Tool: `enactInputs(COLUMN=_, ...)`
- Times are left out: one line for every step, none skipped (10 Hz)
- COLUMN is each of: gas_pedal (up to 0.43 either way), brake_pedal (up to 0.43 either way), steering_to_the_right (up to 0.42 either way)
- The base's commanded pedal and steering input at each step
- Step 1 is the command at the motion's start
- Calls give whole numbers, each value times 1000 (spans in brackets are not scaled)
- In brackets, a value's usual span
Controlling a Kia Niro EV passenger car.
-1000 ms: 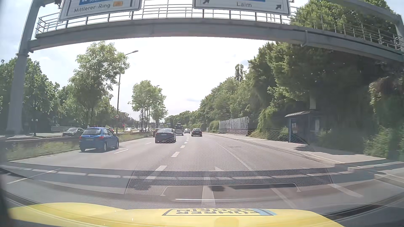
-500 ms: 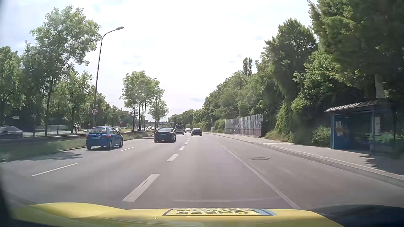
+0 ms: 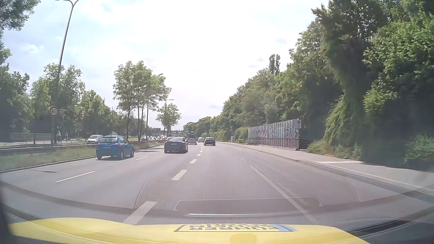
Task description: Follow the waypoints while adhering to traffic rules and regulations
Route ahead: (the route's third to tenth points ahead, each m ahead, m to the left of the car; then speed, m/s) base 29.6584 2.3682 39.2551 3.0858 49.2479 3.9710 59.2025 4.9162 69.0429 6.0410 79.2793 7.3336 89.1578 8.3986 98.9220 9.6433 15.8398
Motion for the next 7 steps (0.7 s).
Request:
enactInputs(gas_pedal=118, brake_pedal=0, steering_to_the_right=-2)
enactInputs(gas_pedal=118, brake_pedal=0, steering_to_the_right=1)
enactInputs(gas_pedal=118, brake_pedal=0, steering_to_the_right=2)
enactInputs(gas_pedal=130, brake_pedal=0, steering_to_the_right=2)
enactInputs(gas_pedal=130, brake_pedal=0, steering_to_the_right=2)
enactInputs(gas_pedal=130, brake_pedal=0, steering_to_the_right=2)
enactInputs(gas_pedal=138, brake_pedal=0, steering_to_the_right=2)
